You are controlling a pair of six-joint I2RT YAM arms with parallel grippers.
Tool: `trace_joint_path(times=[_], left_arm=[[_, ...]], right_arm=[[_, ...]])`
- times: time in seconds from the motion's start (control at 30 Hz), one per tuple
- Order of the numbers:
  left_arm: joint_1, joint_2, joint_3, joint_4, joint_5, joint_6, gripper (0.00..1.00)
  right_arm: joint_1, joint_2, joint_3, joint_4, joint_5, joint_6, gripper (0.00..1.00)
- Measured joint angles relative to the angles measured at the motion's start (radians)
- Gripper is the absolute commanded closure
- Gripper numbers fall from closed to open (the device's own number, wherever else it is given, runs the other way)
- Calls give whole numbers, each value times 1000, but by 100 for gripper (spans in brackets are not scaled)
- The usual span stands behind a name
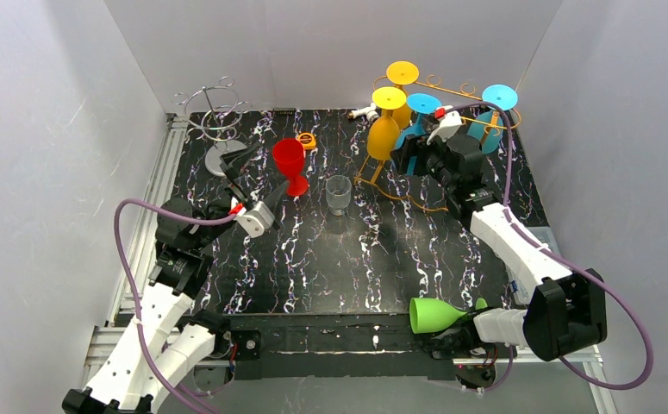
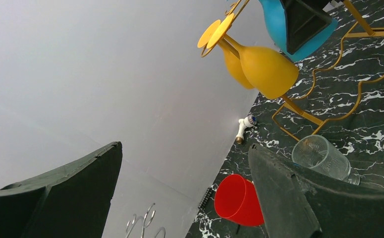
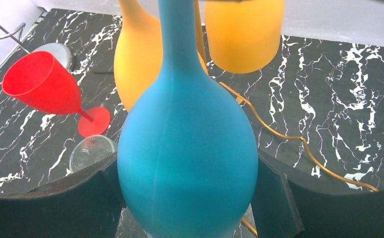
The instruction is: Place the wine glass upside down on the wine glass rack
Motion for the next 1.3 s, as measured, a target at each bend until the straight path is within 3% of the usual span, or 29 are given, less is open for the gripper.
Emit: trace_joint_path(times=[0.73,1.3], left_arm=[[0,-9,-9,-21,0,8,2],[0,-9,-9,-22,1,7,2]], right_arm=[[-60,23,0,24,-70,48,32],[-60,32,-20,34,-69,78,2]])
